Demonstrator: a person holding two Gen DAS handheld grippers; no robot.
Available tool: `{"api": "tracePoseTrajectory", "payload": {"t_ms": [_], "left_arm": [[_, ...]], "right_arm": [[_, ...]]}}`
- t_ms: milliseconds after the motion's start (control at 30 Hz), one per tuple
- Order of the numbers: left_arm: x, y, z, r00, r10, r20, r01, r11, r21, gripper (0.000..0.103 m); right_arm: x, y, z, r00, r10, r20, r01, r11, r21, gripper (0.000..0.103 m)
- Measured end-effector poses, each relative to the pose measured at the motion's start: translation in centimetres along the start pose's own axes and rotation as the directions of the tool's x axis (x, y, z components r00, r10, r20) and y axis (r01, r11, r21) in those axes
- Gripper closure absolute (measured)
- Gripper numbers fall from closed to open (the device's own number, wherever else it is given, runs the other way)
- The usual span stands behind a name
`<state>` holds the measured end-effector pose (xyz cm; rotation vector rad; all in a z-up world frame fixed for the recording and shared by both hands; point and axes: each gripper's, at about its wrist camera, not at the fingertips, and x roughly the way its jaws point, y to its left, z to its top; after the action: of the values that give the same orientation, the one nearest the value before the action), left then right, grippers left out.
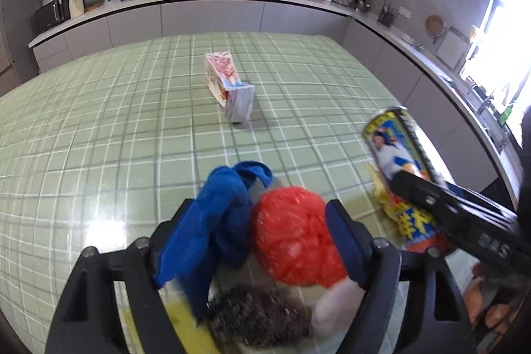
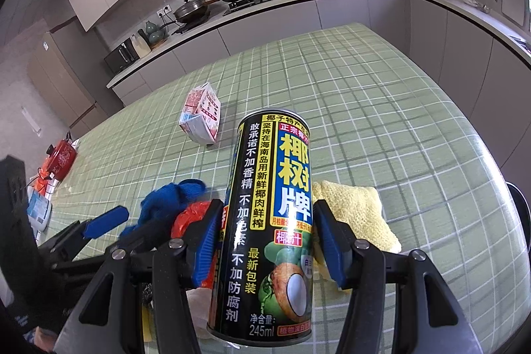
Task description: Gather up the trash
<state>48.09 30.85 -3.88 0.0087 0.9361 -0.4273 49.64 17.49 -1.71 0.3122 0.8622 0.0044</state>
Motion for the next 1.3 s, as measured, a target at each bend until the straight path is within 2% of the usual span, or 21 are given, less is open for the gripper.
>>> {"api": "tracePoseTrajectory", "payload": {"t_ms": [200, 233, 267, 300, 400, 433, 633, 867, 1133, 1300], "left_arm": [[2.0, 2.3, 0.5, 0.999, 0.021, -0.028, -0.022, 0.999, -0.050, 0.024], [2.3, 2.6, 0.4, 0.999, 0.014, -0.037, -0.016, 0.998, -0.053, 0.031], [2.6, 2.9, 0.2, 0.999, -0.004, -0.048, 0.001, 0.998, -0.059, 0.056], [3.1, 3.1, 0.0, 0.997, -0.013, -0.071, 0.009, 0.998, -0.065, 0.066], [2.8, 3.3, -0.5, 0.998, -0.021, -0.055, 0.016, 0.997, -0.074, 0.068], [2.6, 3.3, -0.5, 0.999, -0.001, -0.048, -0.003, 0.997, -0.075, 0.069], [-0.3, 3.2, 0.5, 0.999, 0.003, 0.035, 0.000, 0.997, -0.073, 0.071], [-3.3, 0.1, 1.3, 0.996, -0.022, 0.091, 0.025, 0.999, -0.033, 0.071], [-4.1, -6.7, 0.0, 0.994, -0.033, 0.105, 0.034, 0.999, -0.013, 0.071], [-3.1, -14.0, -1.0, 0.994, -0.032, 0.107, 0.035, 0.999, -0.026, 0.071]], "right_arm": [[0.4, 0.0, 0.1, 1.000, 0.004, -0.007, -0.004, 1.000, 0.001, 0.045], [0.5, 0.0, 0.1, 1.000, 0.004, -0.009, -0.004, 1.000, 0.001, 0.045], [0.7, 0.0, 0.2, 1.000, 0.005, -0.012, -0.005, 1.000, 0.000, 0.045], [0.9, 0.2, 0.3, 1.000, 0.007, -0.014, -0.007, 1.000, -0.001, 0.045], [1.4, 0.3, 0.4, 1.000, 0.014, -0.021, -0.014, 1.000, 0.001, 0.045], [1.5, 0.4, 0.5, 1.000, 0.015, -0.023, -0.015, 1.000, 0.000, 0.045], [1.3, 0.5, 0.9, 1.000, 0.012, -0.005, -0.012, 1.000, 0.003, 0.045], [-0.9, -0.4, 1.0, 1.000, -0.015, 0.022, 0.015, 1.000, 0.012, 0.046], [-4.4, -5.3, 0.6, 0.999, 0.013, 0.044, -0.014, 1.000, 0.014, 0.046], [-8.0, -12.8, -0.1, 0.997, 0.047, 0.066, -0.048, 0.999, 0.024, 0.046]]}}
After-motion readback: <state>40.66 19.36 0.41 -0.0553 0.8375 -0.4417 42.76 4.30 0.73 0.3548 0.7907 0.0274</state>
